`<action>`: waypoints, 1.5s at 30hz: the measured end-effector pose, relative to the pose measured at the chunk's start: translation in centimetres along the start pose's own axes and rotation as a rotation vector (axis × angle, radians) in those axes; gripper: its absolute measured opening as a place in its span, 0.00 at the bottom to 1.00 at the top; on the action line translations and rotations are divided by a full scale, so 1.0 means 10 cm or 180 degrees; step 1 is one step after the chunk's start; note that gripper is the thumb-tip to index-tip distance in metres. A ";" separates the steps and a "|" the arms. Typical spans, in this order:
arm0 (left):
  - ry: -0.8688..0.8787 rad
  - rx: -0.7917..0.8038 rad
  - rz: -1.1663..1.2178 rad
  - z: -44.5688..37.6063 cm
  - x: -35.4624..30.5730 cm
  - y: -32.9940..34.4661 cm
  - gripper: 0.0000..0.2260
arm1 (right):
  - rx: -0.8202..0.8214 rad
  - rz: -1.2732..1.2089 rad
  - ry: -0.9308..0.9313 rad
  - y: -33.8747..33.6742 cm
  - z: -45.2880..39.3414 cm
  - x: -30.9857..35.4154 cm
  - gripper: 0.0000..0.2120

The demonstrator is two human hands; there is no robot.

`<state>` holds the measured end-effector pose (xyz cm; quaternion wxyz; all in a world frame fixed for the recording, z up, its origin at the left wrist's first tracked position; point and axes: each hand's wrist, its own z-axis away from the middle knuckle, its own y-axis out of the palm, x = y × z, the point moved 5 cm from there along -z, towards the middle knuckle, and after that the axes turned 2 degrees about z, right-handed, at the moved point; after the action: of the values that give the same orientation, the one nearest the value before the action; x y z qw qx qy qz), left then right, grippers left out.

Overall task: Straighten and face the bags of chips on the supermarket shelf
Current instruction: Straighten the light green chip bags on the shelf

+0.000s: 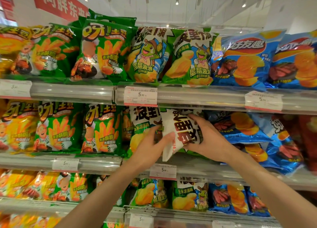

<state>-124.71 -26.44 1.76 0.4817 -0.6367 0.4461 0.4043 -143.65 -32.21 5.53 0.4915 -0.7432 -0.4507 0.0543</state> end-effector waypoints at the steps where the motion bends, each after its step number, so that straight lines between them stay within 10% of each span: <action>1: 0.0047 -0.0019 -0.0022 -0.03 -0.03 0.07 0.23 | 0.0005 0.0011 0.0036 0.00 0.01 0.01 0.45; 25: -0.0253 -0.0615 0.1348 0.04 0.07 -0.86 0.21 | 0.0499 -0.0466 0.0981 -0.07 -0.04 -0.08 0.49; 38: -0.0573 0.0546 0.1239 0.05 0.12 -0.67 0.22 | 0.0957 -0.0723 0.1066 0.05 0.22 0.16 0.40; 45: -0.0523 0.0424 0.1514 -0.10 0.03 -0.46 0.21 | 0.0089 -0.1061 0.1448 0.07 0.42 0.03 0.25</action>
<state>-120.16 -26.80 2.87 0.4485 -0.4458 0.5683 0.5264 -145.28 -29.24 2.96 0.5925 -0.6450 -0.4440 -0.1893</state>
